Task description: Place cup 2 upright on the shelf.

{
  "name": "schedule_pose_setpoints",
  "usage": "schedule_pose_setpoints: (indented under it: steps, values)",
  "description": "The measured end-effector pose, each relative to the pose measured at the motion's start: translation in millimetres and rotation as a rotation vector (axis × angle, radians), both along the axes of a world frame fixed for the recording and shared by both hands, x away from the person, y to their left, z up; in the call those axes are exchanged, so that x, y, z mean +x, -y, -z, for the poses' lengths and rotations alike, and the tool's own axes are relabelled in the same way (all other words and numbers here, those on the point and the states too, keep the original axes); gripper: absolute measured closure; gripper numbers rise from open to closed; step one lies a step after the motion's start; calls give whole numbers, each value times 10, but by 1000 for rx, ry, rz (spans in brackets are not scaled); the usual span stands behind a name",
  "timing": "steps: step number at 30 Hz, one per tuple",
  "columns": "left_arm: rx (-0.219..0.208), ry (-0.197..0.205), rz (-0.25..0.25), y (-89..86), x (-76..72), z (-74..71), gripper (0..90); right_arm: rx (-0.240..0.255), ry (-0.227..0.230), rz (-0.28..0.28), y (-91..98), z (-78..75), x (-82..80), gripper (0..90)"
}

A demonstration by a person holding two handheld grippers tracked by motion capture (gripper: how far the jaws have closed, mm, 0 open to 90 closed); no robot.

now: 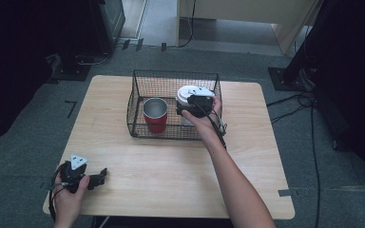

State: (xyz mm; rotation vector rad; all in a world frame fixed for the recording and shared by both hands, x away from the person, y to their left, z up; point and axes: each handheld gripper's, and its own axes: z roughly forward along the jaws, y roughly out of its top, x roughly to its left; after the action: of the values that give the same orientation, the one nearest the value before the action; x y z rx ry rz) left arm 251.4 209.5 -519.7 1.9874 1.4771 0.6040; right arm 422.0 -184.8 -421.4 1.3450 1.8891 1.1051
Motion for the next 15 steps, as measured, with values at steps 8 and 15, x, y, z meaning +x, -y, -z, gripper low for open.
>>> schedule_pose_setpoints:
  steps: [8, 15]
  values:
    - [0, 0, 0, 0, 0, 0, 0, -41, -17, -8, 13, 27, -53, 56]
    - [1, 0, 0, 0, 0, 0, 0, -70, 22, 3, 21, -7, -137, 25]
